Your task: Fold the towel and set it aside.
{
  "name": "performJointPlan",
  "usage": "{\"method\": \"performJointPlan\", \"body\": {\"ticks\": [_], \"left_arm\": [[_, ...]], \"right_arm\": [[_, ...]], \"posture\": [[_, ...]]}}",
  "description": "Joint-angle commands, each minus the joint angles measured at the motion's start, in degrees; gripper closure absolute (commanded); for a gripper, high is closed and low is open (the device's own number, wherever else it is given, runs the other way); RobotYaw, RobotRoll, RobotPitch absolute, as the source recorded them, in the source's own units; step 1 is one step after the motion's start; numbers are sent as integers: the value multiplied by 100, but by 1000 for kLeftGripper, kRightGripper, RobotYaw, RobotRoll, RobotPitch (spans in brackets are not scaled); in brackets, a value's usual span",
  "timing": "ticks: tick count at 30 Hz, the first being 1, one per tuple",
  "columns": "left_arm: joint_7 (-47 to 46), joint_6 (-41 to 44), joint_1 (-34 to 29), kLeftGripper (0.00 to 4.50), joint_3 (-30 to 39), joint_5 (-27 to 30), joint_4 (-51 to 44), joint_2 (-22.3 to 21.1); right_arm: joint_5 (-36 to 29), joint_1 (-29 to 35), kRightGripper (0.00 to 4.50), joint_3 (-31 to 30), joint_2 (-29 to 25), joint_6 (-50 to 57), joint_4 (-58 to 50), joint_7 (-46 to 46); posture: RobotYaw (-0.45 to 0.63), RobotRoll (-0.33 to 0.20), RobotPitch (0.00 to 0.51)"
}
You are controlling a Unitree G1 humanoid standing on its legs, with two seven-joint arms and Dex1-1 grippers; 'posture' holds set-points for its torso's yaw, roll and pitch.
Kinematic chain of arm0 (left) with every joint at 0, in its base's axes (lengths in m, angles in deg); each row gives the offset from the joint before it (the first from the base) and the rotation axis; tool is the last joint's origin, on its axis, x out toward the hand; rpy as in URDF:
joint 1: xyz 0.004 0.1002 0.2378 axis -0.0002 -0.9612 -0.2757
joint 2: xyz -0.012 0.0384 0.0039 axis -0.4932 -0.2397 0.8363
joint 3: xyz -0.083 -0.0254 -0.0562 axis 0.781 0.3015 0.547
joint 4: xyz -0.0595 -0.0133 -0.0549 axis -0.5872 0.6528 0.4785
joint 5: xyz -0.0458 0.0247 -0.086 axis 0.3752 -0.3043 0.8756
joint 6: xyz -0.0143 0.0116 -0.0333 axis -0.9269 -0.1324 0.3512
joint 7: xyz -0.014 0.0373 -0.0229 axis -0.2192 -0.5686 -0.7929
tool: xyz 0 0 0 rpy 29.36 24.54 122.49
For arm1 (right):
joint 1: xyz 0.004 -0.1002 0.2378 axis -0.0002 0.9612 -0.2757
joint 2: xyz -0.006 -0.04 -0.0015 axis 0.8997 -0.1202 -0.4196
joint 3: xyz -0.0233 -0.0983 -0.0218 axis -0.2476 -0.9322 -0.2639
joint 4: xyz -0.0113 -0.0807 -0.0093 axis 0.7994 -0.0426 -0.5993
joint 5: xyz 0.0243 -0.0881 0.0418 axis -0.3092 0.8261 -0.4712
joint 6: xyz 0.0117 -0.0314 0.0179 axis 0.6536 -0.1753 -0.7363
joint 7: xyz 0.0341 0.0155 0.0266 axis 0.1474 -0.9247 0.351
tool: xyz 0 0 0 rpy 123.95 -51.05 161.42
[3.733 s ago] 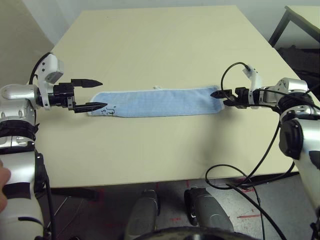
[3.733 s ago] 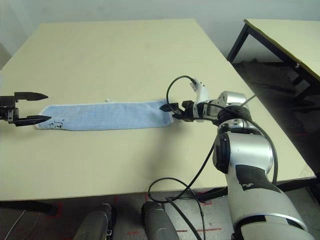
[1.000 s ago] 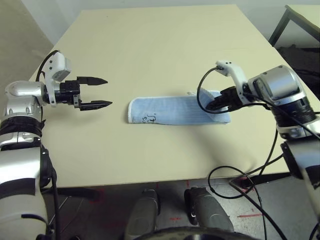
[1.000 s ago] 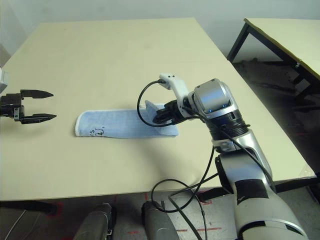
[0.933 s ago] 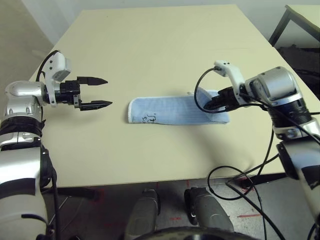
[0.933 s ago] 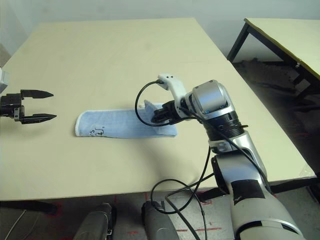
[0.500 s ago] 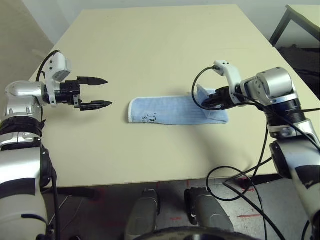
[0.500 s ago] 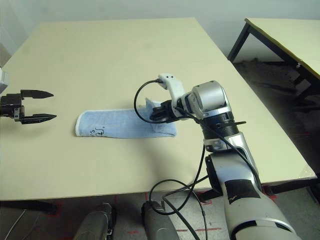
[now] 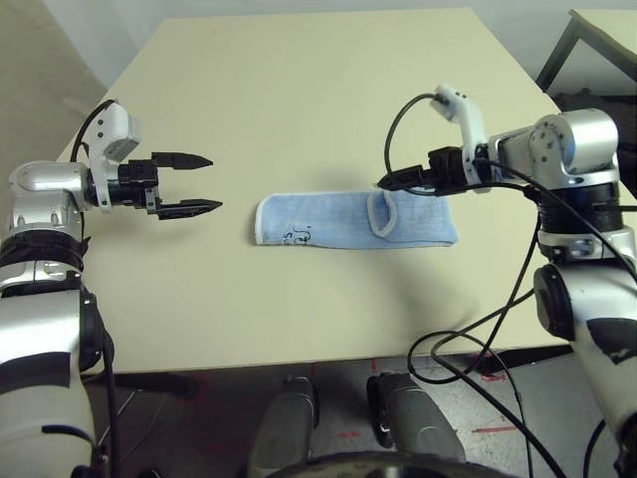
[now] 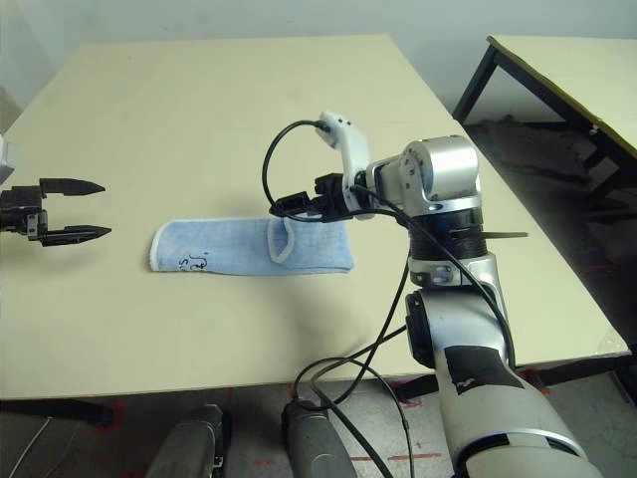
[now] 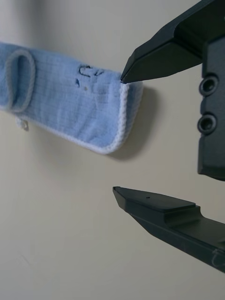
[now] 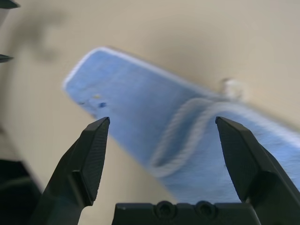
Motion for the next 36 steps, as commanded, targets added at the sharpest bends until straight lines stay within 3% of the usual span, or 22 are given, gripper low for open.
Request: {"method": "performJointPlan", "body": {"ticks": [1, 6, 11, 18, 25, 36], "left_arm": [[57, -33, -46, 0, 40, -75, 3, -30], [57, -27, -71, 0, 53, -71, -2, -41], [51, -26, -19, 0, 33, -106, 29, -2], [58, -14, 23, 0, 41, -133, 6, 28], [58, -1, -42, 0, 72, -102, -34, -26], [10, 13, -6, 0, 107, -130, -15, 24]], "right_arm": [[-179, 770, 880, -153, -305, -631, -696, -232], [-248, 1693, 2785, -179, -239, -1191, -1380, -97], [-28, 1864, 4470, -451, 177, -1745, -1518, 347], [503, 1790, 4470, -620, 729, -2566, -1038, 1141], [862, 2058, 4470, -588, 864, -3230, -836, 1603], [646, 2893, 4470, -929, 1051, -2767, -1378, 1423]], "posture": [[6, 0, 117], [-3, 0, 118], [-13, 0, 117], [-6, 0, 115], [3, 0, 109], [-5, 0, 108]]}}
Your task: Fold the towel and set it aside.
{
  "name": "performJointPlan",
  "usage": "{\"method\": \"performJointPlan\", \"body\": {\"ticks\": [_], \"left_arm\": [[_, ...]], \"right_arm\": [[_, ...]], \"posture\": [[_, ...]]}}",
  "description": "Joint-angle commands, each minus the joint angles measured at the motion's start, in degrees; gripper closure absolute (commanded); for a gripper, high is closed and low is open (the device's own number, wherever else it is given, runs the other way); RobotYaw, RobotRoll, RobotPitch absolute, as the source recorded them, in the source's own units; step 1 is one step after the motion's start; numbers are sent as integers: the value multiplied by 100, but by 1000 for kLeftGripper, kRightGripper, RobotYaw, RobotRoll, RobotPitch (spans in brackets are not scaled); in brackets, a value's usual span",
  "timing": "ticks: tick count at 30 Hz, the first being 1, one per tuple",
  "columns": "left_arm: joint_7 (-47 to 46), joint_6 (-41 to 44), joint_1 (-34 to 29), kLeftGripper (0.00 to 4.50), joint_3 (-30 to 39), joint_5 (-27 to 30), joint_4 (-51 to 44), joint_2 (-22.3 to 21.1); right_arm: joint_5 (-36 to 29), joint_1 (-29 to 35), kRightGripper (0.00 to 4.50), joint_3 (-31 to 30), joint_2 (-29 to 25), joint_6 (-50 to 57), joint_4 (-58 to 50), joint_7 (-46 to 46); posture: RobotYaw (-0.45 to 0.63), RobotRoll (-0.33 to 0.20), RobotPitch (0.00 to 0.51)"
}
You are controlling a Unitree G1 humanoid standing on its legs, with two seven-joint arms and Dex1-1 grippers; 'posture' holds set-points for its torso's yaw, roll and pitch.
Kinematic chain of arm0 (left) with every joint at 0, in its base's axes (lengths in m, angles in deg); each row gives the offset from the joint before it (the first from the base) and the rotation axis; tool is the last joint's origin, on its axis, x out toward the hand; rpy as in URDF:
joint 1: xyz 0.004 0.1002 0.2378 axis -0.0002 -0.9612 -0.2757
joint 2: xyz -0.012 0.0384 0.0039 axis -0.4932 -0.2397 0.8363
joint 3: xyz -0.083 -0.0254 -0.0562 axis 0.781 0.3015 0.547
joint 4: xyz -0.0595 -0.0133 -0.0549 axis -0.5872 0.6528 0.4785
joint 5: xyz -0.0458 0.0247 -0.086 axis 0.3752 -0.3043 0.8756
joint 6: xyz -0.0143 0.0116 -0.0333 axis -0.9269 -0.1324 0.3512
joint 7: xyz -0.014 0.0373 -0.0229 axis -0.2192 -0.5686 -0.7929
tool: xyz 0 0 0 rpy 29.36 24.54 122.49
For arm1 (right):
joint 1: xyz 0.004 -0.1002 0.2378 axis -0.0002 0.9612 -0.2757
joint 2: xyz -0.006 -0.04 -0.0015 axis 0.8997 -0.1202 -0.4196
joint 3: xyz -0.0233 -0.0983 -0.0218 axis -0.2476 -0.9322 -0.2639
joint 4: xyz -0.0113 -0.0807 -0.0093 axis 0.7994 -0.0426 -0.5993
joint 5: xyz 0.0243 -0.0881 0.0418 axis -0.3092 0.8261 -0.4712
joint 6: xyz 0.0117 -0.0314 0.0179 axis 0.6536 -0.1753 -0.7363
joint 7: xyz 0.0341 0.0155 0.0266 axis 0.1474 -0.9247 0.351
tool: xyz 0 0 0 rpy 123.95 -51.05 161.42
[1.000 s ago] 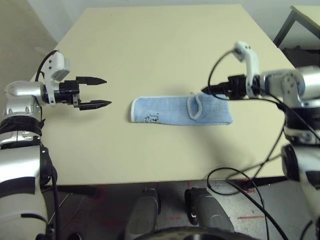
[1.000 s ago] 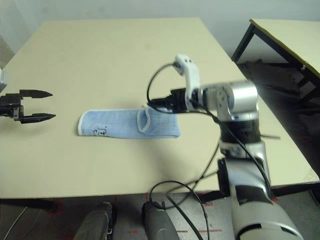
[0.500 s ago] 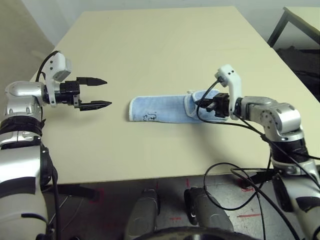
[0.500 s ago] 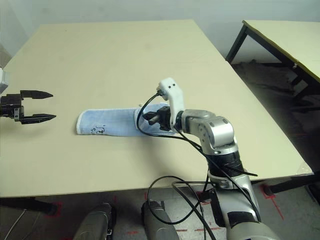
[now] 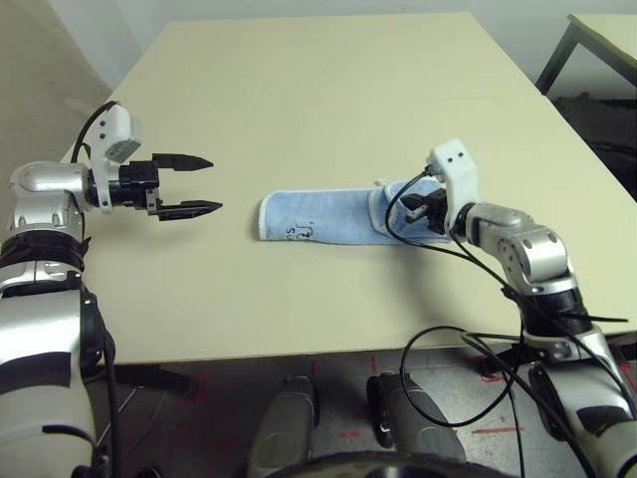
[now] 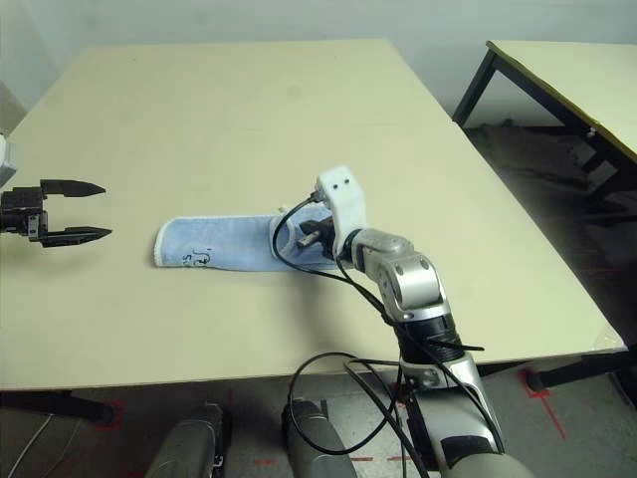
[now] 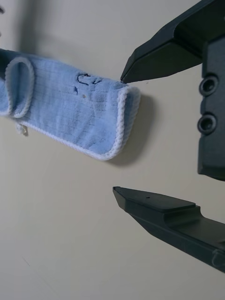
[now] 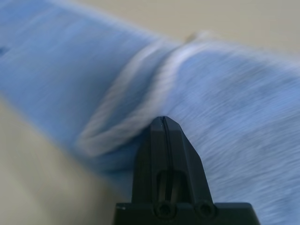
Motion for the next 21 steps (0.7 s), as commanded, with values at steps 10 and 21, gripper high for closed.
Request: {"method": "performJointPlan", "body": {"ticks": [10, 21], "left_arm": [[36, 61, -36, 0, 40, -34, -50, 48], [-2, 158, -226, 0, -99, -215, -119, 59]], "right_arm": [[-221, -244, 4470, 343, 92, -121, 127, -76], [-865, -242, 2449, 1076, -761, -882, -21, -1279]], "posture": [[-10, 0, 110], [-11, 0, 108]]}}
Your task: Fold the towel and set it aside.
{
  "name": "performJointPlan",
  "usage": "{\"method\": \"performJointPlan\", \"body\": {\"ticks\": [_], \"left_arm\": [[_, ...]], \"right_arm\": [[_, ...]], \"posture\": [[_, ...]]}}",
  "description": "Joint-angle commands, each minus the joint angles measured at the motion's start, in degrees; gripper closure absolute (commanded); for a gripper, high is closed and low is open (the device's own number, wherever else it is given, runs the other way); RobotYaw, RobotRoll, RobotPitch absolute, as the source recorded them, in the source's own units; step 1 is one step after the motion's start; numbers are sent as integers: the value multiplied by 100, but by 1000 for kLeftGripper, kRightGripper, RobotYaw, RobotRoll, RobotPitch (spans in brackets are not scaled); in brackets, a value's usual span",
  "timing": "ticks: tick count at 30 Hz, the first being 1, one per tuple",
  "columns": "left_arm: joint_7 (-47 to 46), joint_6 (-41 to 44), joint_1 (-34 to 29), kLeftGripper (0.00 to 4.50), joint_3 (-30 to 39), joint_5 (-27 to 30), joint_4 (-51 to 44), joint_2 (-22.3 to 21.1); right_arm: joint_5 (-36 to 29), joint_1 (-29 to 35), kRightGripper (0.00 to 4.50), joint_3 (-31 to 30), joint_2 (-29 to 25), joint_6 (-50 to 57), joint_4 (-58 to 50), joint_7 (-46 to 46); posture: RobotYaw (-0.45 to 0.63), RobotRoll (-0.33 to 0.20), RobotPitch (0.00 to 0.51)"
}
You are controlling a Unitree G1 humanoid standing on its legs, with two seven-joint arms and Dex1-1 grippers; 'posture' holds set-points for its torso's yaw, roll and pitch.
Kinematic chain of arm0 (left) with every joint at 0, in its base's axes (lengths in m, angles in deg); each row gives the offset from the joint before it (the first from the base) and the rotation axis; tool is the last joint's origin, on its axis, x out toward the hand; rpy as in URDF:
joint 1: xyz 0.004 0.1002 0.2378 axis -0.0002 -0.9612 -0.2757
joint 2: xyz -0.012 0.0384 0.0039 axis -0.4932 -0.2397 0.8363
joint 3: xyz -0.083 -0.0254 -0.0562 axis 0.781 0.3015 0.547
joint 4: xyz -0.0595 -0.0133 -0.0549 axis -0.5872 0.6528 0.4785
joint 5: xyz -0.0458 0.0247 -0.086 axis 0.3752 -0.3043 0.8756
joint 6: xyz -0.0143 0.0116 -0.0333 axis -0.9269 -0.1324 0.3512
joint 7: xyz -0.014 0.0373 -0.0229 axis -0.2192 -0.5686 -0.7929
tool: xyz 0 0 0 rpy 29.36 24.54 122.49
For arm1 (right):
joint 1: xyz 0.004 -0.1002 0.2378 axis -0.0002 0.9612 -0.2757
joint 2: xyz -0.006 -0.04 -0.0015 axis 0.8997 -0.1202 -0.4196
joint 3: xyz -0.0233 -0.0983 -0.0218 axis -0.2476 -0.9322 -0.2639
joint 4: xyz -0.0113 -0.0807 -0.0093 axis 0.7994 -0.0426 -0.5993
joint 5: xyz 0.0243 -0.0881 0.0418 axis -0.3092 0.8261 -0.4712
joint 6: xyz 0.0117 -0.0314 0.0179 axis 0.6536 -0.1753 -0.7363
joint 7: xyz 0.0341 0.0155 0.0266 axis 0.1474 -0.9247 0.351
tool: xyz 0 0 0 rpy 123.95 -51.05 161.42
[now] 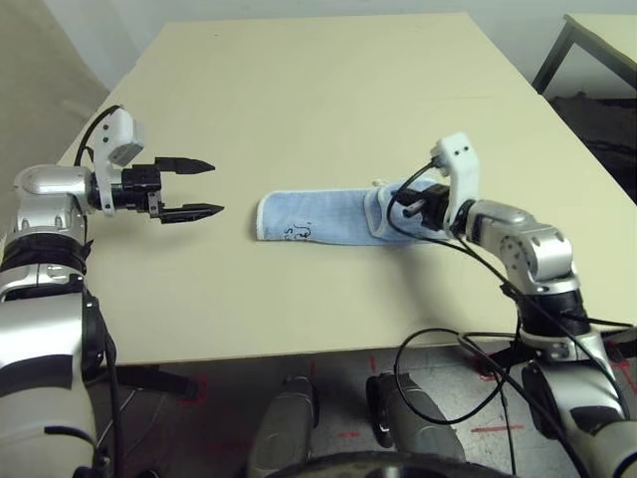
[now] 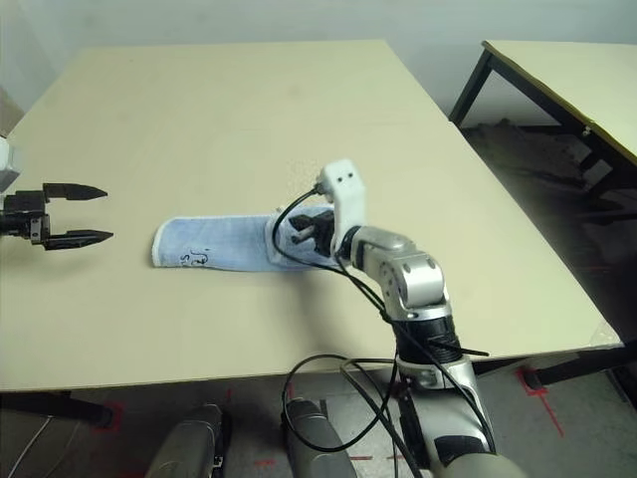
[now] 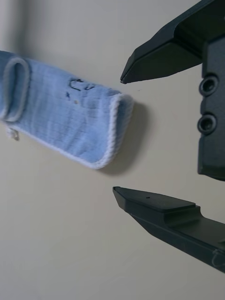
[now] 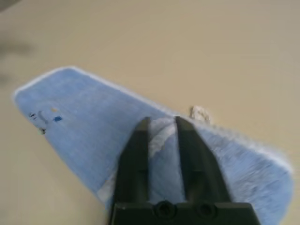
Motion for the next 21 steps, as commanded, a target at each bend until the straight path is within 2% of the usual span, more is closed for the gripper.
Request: {"method": "performJointPlan", "body": {"ticks": [1, 4, 6, 7, 10, 12, 16, 21], "left_arm": [[-30, 11, -51, 0, -62, -134, -8, 27], [-176, 130, -78, 0, -119, -248, 45, 60], [-366, 435, -119, 0, -211, -389, 75, 128], [-473, 644, -126, 0, -252, -450, 89, 164], [-1000, 1639, -8, 0, -367, -621, 199, 307], [-1028, 2203, 73, 0, -385, -607, 211, 389], [-964, 3687, 343, 0, -425, -525, 151, 556], [-1088, 4984, 597, 0, -522, -557, 184, 741]], "right_arm": [[-121, 428, 2123, 162, -413, -646, -167, -645], [-189, 886, 1063, 315, -708, -1439, -311, -1210], [-293, 1301, 278, 423, -890, -2057, -534, -1716], [-253, 1471, 31, 405, -1027, -2250, -618, -1898], [-214, 1793, 31, 422, -1307, -2583, -782, -2161], [-239, 1909, 31, 460, -1388, -2719, -837, -2187], [-347, 2221, 31, 587, -1388, -2651, -1284, -1954], [-270, 2578, 31, 821, -1326, -2684, -1720, -1449]], "posture": [[-12, 0, 109], [-16, 0, 110], [-28, 0, 113], [-35, 0, 114], [-43, 0, 116], [-47, 0, 117], [-48, 0, 115], [-59, 0, 112]]}}
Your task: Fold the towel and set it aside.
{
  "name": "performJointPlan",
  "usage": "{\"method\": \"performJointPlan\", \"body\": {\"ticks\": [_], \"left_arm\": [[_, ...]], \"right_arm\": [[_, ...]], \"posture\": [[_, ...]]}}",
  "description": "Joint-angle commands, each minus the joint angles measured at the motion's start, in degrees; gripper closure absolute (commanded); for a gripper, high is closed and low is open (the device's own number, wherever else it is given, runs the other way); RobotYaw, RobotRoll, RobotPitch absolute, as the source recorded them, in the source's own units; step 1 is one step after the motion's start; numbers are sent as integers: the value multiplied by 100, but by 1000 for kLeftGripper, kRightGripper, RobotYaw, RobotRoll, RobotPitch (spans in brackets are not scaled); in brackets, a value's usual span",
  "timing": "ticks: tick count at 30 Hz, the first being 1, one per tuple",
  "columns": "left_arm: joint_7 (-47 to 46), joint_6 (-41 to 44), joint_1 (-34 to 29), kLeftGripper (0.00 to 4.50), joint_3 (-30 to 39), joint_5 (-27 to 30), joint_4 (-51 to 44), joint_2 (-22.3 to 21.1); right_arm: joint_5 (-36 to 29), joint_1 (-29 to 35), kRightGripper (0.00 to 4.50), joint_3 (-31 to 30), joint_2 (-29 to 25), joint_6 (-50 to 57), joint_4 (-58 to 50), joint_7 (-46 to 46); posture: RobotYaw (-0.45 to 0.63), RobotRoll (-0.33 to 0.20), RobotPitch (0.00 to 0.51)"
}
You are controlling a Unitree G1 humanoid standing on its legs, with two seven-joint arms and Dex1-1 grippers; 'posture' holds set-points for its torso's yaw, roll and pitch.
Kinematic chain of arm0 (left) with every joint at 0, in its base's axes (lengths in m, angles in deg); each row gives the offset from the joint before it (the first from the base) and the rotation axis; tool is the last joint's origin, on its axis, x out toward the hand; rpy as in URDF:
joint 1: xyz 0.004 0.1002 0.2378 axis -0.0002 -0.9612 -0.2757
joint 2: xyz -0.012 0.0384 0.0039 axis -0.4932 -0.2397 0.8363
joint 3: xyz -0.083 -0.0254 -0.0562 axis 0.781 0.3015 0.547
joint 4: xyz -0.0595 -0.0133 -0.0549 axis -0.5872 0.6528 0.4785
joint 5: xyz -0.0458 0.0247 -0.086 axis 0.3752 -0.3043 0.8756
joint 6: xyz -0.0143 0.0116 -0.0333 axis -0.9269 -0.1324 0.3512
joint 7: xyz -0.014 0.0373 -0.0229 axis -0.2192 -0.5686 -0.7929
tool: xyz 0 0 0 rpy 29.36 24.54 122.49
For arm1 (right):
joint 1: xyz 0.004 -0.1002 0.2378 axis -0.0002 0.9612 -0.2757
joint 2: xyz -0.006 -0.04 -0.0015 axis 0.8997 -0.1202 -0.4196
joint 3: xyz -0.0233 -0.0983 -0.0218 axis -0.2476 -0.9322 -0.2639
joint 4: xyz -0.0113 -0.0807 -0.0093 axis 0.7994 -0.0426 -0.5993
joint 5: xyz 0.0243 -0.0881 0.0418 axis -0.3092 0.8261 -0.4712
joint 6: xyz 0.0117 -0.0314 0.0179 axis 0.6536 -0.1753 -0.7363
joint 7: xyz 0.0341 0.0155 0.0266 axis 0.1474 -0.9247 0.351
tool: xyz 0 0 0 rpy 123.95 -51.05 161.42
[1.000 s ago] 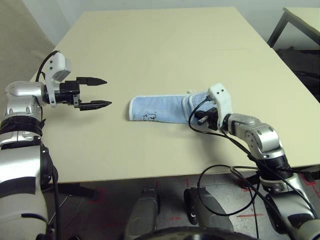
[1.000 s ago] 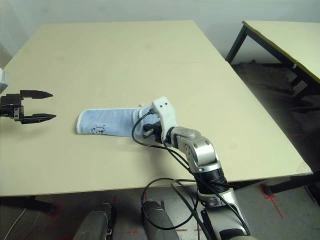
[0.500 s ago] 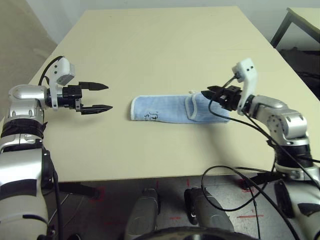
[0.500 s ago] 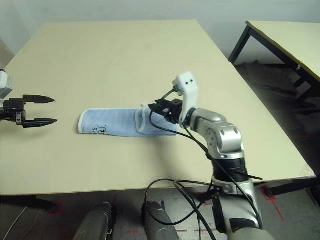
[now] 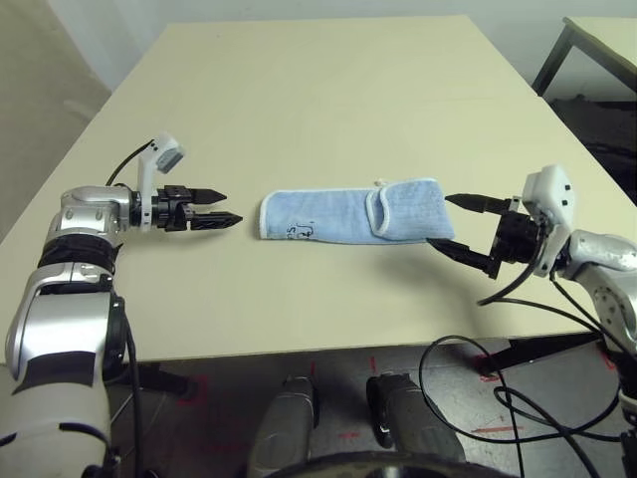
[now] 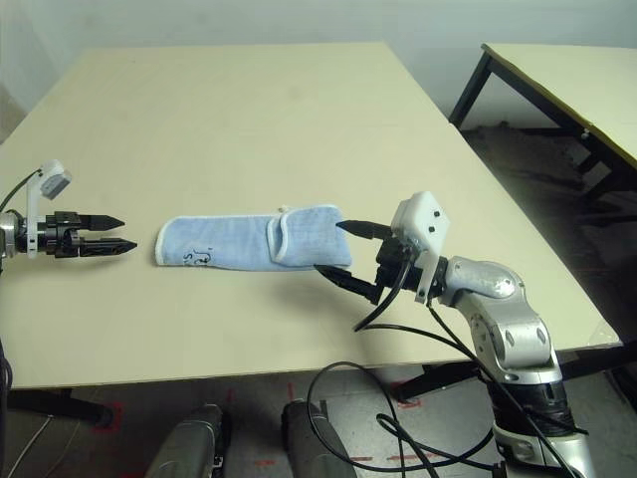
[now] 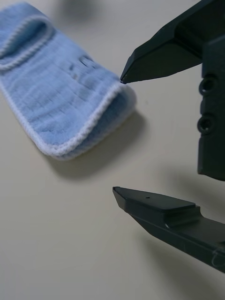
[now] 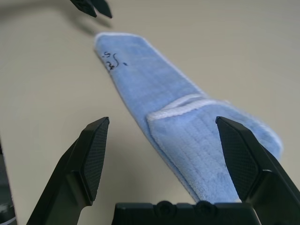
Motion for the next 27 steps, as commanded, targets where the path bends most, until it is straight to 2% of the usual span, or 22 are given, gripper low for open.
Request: {"method": "performJointPlan", "body": {"ticks": [1, 6, 9, 16, 22, 25, 27], "left_arm": [[-93, 850, 135, 0, -120, -53, 57, 129], [-520, 1468, 287, 0, -92, -61, 347, 395], [-814, 1687, 418, 0, 83, 66, 566, 548], [-1479, 2269, 776, 0, 741, 496, 999, 900], [-1418, 2485, 796, 0, 627, 421, 1013, 1166], [-1363, 2552, 805, 584, 553, 381, 999, 1271], [-1278, 2604, 808, 1284, 504, 357, 984, 1296]], "right_arm": [[-23, 213, 31, 289, 9, 9, -368, 393], [-35, 829, 31, 702, 49, 182, -825, 972], [-73, 1127, 31, 727, 57, 121, -1067, 1047], [-160, 1194, 31, 689, 106, 224, -1228, 1300], [-219, 1171, 31, 746, 48, 250, -1162, 1312], [-258, 1128, 0, 755, 35, 284, -1124, 1337], [-276, 1128, 0, 758, 24, 295, -1135, 1345]], "posture": [[-64, 0, 114], [-91, 0, 111], [-110, 0, 109], [-125, 0, 102], [-130, 0, 100], [-130, 0, 100], [-128, 0, 104]]}}
